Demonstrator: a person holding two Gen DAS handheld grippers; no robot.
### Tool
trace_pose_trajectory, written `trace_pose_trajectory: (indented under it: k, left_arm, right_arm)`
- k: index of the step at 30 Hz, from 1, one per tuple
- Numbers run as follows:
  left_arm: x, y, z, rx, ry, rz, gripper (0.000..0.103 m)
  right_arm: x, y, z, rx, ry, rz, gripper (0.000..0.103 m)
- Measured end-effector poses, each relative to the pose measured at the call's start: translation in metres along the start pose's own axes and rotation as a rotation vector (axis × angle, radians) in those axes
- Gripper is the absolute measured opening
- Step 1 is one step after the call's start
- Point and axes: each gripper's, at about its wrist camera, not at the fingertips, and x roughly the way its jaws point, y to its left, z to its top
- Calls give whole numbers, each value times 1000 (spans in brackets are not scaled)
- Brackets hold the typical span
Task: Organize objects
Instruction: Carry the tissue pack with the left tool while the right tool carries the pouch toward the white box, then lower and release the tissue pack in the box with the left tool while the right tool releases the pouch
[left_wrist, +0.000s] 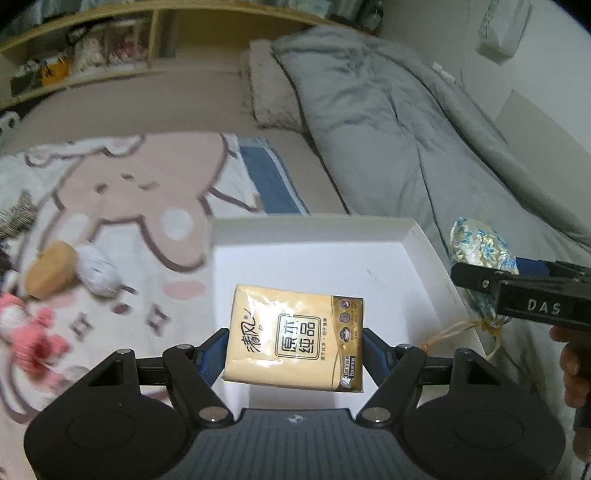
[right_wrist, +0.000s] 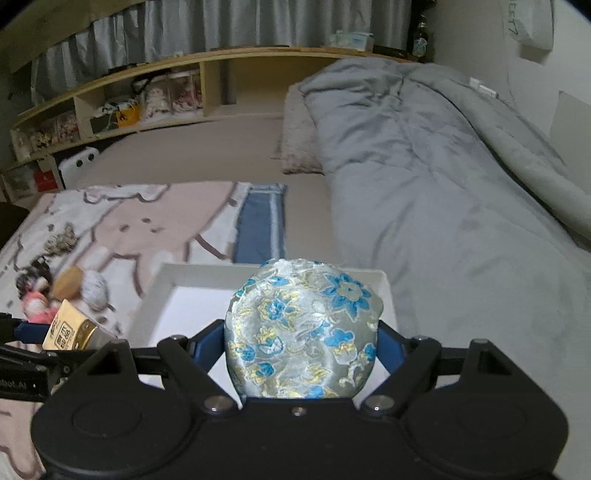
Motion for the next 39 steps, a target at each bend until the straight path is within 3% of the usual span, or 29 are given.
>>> trace_pose_trajectory:
  k: [12,15,25,28,31,39]
  left_arm:
    - [63,-60,-26,33,116,-62,74]
    - [74,-64,-33,-17,140,-75,74]
    - [87,-68,-46,-120,116,-55,74]
    - [84,-67,-47,-116,116,-68,77]
    - [86,-70,-48,-87,151,-86,86]
    - [77,-71,-47,-63,142,-76,86]
  right_arm:
    - [45,-40,-57,-24,180,46,84]
    - [50,-44,-64,-24,194,53,84]
    - [59,-54,-67,31,175,42,85]
    - [58,-55,-65,53,181,51,86]
    - [55,-55,-64,63,188,66,93]
    - [44,-49,-65,30,192,50,93]
